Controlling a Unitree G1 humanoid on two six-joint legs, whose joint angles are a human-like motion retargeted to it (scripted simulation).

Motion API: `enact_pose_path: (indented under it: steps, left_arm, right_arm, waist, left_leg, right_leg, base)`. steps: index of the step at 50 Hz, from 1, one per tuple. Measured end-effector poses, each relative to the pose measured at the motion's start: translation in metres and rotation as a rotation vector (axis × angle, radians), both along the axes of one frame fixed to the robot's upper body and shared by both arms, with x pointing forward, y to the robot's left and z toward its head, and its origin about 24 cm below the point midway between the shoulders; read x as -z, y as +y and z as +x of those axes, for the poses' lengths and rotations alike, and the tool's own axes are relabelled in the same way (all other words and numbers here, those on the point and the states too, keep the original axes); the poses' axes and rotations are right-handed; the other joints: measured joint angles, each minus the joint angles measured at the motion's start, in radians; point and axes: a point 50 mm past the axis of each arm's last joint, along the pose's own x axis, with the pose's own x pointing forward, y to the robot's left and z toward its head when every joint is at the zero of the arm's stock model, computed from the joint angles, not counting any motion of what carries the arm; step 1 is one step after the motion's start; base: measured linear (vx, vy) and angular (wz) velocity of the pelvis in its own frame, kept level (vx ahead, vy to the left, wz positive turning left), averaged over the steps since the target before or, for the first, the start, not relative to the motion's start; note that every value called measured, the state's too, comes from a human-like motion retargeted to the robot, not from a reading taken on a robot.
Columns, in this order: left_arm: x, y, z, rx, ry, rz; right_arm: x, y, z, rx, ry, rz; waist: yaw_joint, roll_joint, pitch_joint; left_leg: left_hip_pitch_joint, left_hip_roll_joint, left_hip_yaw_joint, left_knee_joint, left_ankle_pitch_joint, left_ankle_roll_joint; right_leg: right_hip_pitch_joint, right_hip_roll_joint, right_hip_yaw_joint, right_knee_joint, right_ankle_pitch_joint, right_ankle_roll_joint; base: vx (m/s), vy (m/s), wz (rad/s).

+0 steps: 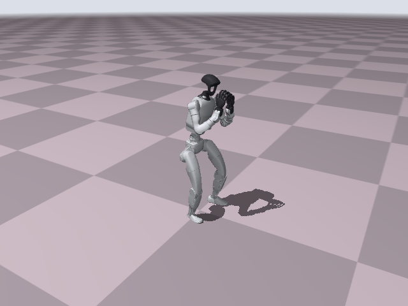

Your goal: Dance

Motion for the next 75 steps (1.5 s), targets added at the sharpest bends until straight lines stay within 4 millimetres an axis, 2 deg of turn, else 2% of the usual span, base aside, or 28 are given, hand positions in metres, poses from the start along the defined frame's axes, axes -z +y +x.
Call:
enact_pose_path:
  steps: [10,20,27,35,40,45,50,56,61,67,75]
  left_arm:
    - [0.011,-0.003,0.029,-0.020,0.180,-0.014]
    - [0.035,0.008,0.041,0.076,0.386,-0.010]
    - [0.060,0.017,0.041,0.096,0.509,0.036]
    - [0.093,0.035,0.042,0.027,0.633,0.077]
    - [0.130,0.048,0.050,-0.015,0.825,0.092]
    - [0.179,0.067,0.052,-0.091,1.065,0.072]
    - [0.211,0.079,0.047,-0.171,1.205,0.064]
    - [0.228,0.079,0.044,-0.230,1.252,0.103]
    - [0.235,0.077,0.046,-0.271,1.264,0.126]
    - [0.244,0.077,0.046,-0.298,1.300,0.097]
    - [0.254,0.079,0.041,-0.297,1.366,0.031]
  right_arm:
    - [-0.011,0.014,0.009,-0.029,0.029,-0.076]
    - [-0.020,0.000,0.019,-0.032,0.078,-0.009]
    - [-0.009,-0.008,0.024,-0.048,0.160,0.044]
    - [0.016,-0.011,0.039,-0.011,0.306,0.070]
    - [0.029,0.002,0.049,-0.053,0.398,-0.002]
    - [0.035,0.022,0.044,-0.130,0.409,-0.123]
    - [0.038,0.038,0.036,-0.176,0.377,-0.236]
    - [0.049,0.055,0.033,-0.201,0.378,-0.383]
    - [0.062,0.069,0.039,-0.197,0.417,-0.476]
    - [0.075,0.080,0.049,-0.192,0.481,-0.529]
    - [0.084,0.090,0.049,-0.246,0.530,-0.552]
  waist:
    - [-0.019,0.035,0.020]
    - [-0.051,0.050,0.024]
    - [-0.035,0.038,0.021]
    - [0.007,0.021,0.034]
    - [0.021,0.006,0.053]
    - [0.017,-0.001,0.075]
    - [0.017,0.008,0.075]
    - [0.037,0.016,0.066]
    - [0.067,0.019,0.061]
    - [0.097,0.018,0.063]
    - [0.118,0.014,0.068]
  left_leg:
    - [0.021,0.029,0.060,0.207,-0.171,0.071]
    - [0.156,-0.038,0.074,0.152,-0.216,0.067]
    - [0.222,-0.116,0.041,0.059,-0.261,0.071]
    - [0.277,-0.192,0.010,0.001,-0.369,0.122]
    - [0.325,-0.257,0.000,-0.078,-0.390,0.164]
    - [0.359,-0.314,0.002,-0.126,-0.388,0.201]
    - [0.365,-0.338,0.001,-0.157,-0.372,0.220]
    - [0.350,-0.358,-0.016,-0.157,-0.366,0.230]
    - [0.345,-0.370,-0.027,-0.169,-0.359,0.236]
    - [0.348,-0.384,-0.033,-0.186,-0.353,0.243]
    - [0.348,-0.398,-0.029,-0.177,-0.361,0.247]
  right_leg:
    - [-0.087,0.005,-0.041,0.090,-0.010,-0.038]
    - [-0.072,-0.068,-0.119,0.134,-0.030,-0.060]
    - [-0.043,-0.149,-0.170,0.178,-0.055,-0.059]
    - [-0.013,-0.234,-0.183,0.224,-0.069,-0.017]
    - [-0.010,-0.275,-0.147,0.235,-0.015,0.036]
    - [-0.027,-0.315,-0.084,0.294,0.067,0.075]
    - [-0.043,-0.316,-0.065,0.257,0.123,0.081]
    - [-0.045,-0.287,-0.039,0.157,0.153,0.091]
    - [-0.032,-0.283,-0.047,0.101,0.167,0.086]
    - [-0.021,-0.293,-0.061,0.071,0.165,0.075]
    - [-0.035,-0.314,-0.060,0.096,0.142,0.066]
  base:
    - [-0.09,-0.11,0.21]
    - [-0.02,0.03,0.45]
    - [0.01,0.14,0.50]
    - [-0.02,0.24,0.31]
    - [-0.06,0.28,0.07]
    - [-0.08,0.26,-0.08]
    - [-0.07,0.20,-0.07]
    - [-0.03,0.11,0.08]
    - [0.00,0.02,0.03]
    - [0.00,0.00,0.00]
    - [0.00,0.00,0.00]
